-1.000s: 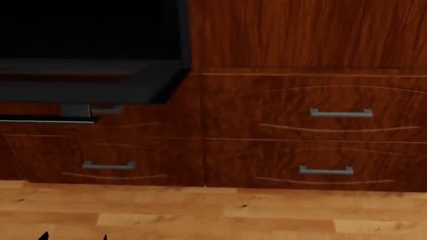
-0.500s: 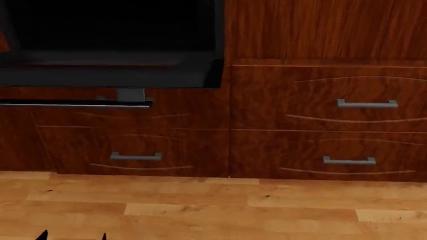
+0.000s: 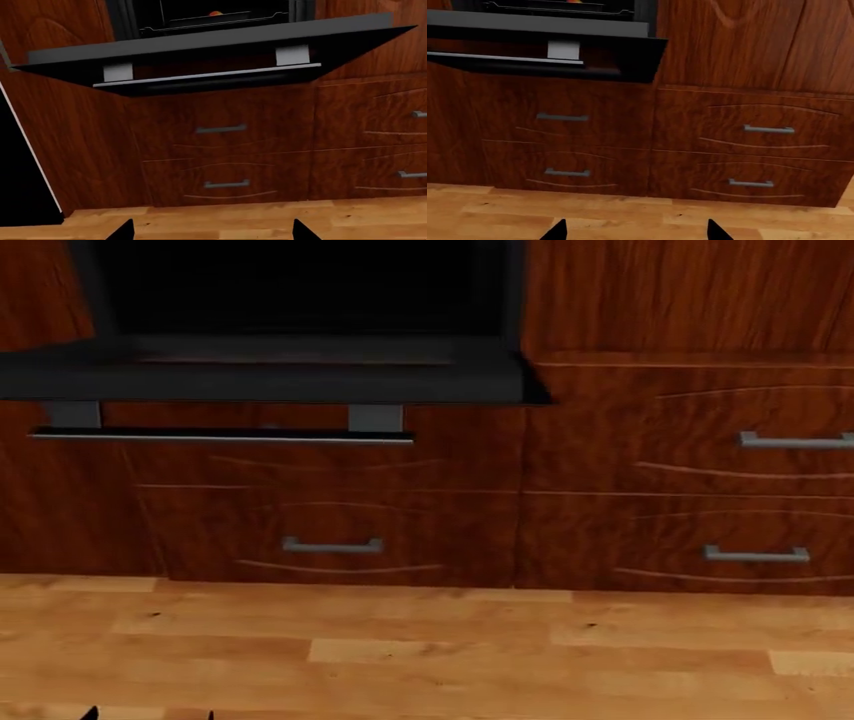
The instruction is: Close the oven door
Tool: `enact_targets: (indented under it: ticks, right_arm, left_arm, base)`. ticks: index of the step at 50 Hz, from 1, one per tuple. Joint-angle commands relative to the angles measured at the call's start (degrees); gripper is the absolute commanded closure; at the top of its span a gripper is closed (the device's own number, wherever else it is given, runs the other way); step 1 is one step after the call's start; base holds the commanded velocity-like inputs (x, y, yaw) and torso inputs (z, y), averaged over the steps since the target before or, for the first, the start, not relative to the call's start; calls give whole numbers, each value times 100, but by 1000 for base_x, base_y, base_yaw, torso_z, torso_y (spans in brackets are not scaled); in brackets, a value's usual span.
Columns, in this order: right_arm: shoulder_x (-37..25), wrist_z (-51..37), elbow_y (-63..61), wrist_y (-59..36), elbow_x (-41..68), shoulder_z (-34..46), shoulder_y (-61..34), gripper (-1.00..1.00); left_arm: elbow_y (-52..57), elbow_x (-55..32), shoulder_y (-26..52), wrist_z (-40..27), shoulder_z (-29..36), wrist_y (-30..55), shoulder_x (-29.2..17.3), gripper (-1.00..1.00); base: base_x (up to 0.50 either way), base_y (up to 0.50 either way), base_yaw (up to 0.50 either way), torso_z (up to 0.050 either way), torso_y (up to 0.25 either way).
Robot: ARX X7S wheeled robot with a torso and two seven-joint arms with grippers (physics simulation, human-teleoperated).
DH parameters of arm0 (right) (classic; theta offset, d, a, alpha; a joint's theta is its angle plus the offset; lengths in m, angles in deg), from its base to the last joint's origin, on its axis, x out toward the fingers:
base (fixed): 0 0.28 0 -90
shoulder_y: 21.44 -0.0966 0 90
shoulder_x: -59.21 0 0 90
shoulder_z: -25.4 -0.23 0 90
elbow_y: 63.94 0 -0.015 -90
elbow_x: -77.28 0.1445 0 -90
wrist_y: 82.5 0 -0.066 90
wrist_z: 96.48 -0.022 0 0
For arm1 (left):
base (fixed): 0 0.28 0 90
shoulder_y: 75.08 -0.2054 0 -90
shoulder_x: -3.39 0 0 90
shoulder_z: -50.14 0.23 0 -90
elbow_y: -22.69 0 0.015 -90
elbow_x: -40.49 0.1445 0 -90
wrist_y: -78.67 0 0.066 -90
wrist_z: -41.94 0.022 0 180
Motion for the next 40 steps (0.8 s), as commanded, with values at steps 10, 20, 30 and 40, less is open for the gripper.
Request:
enact_targets:
  ticks: [10, 20, 30, 40]
  right_arm:
    - [-42, -43, 22, 33, 47, 79, -7, -100]
    - [-74, -71, 25, 32, 92, 92, -11, -100]
    - [-87, -92, 52, 39, 108, 137, -32, -100]
    - [-104, -122, 52, 56, 132, 168, -24, -100]
  left_arm:
    - [-51, -55, 12, -58, 66, -50, -42, -100]
    - [692, -117, -57, -135, 111, 655, -152, -100]
    - [-153, -83, 41, -104, 163, -131, -72, -100]
    - [-174, -104, 40, -128, 190, -162, -91, -100]
  base:
    - [0, 327, 0, 0, 0]
    - [5, 287, 0, 0, 0]
    - [54, 241, 0, 0, 0]
    - [59, 242, 0, 0, 0]
